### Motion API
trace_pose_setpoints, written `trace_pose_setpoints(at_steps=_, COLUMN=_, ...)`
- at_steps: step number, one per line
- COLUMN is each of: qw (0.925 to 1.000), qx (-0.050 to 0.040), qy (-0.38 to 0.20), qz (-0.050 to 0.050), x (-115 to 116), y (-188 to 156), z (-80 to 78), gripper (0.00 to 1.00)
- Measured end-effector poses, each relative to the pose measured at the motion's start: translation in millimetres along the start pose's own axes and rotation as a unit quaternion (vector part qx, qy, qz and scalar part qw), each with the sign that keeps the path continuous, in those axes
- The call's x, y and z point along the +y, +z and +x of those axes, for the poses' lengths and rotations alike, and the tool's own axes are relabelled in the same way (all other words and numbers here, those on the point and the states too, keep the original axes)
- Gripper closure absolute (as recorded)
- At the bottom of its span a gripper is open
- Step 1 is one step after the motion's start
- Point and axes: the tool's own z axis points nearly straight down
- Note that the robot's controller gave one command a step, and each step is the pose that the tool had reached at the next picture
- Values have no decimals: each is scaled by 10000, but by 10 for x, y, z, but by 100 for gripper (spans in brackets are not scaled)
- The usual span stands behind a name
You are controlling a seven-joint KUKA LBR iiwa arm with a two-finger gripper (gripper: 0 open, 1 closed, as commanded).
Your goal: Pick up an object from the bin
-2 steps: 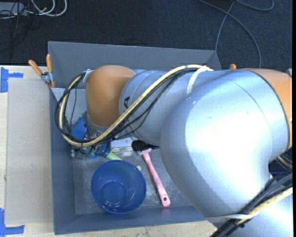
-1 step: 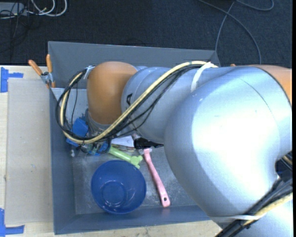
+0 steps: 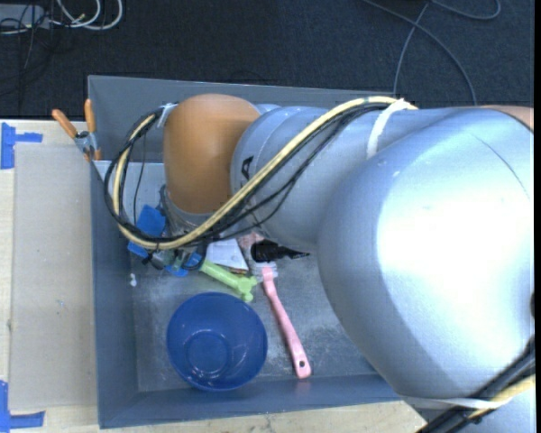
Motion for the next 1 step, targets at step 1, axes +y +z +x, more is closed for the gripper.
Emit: trace_pose_setpoints(at_steps=1, qw=10000, qx=-22, qy=-3, qz=-30, x=11, y=-310, z=-9, gripper=100)
